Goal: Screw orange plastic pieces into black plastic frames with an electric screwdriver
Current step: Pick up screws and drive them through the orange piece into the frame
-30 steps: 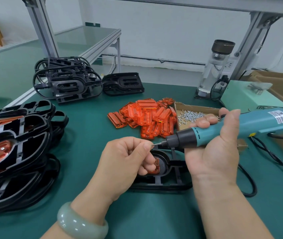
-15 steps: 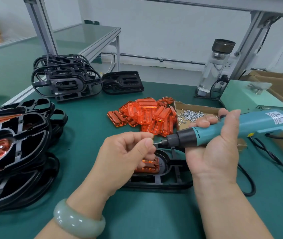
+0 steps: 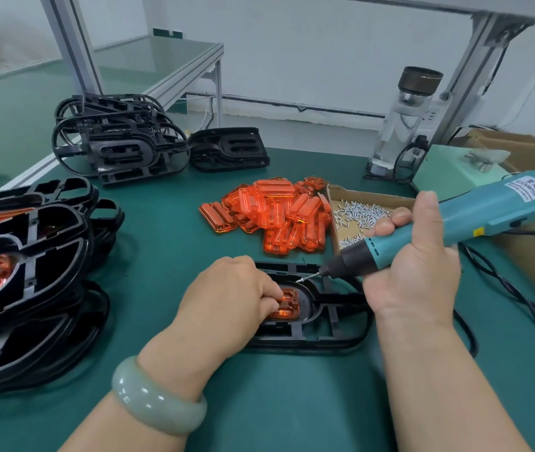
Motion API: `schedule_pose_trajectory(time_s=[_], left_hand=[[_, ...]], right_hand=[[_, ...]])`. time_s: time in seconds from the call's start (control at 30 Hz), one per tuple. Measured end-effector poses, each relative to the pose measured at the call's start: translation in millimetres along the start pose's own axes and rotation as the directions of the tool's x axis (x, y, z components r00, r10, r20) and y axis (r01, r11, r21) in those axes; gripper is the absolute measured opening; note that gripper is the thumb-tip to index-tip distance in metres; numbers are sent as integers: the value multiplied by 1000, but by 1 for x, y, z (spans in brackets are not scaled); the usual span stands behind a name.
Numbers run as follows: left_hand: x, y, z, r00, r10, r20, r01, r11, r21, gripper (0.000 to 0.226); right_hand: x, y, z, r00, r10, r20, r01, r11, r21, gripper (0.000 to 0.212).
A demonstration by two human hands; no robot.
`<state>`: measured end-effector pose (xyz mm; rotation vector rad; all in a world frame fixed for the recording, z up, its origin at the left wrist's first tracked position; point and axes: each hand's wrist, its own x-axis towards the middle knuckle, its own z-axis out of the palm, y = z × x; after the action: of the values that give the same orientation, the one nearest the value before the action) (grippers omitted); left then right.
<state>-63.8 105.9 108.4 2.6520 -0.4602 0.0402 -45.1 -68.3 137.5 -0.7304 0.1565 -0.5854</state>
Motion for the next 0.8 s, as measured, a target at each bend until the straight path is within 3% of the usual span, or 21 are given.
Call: schedule_pose_trajectory(time_s=[0.37,0.8], left_hand=[[-2,-1,4,1000,-16,22,17,1000,-18,18],[-4,-2,7,999,-28,-22,27,997,-71,17]], right_hand=[[2,0,-5,993,-22,114,31,996,-80,8],[-3,4,0,964,-35,265,79,984,-157,6]])
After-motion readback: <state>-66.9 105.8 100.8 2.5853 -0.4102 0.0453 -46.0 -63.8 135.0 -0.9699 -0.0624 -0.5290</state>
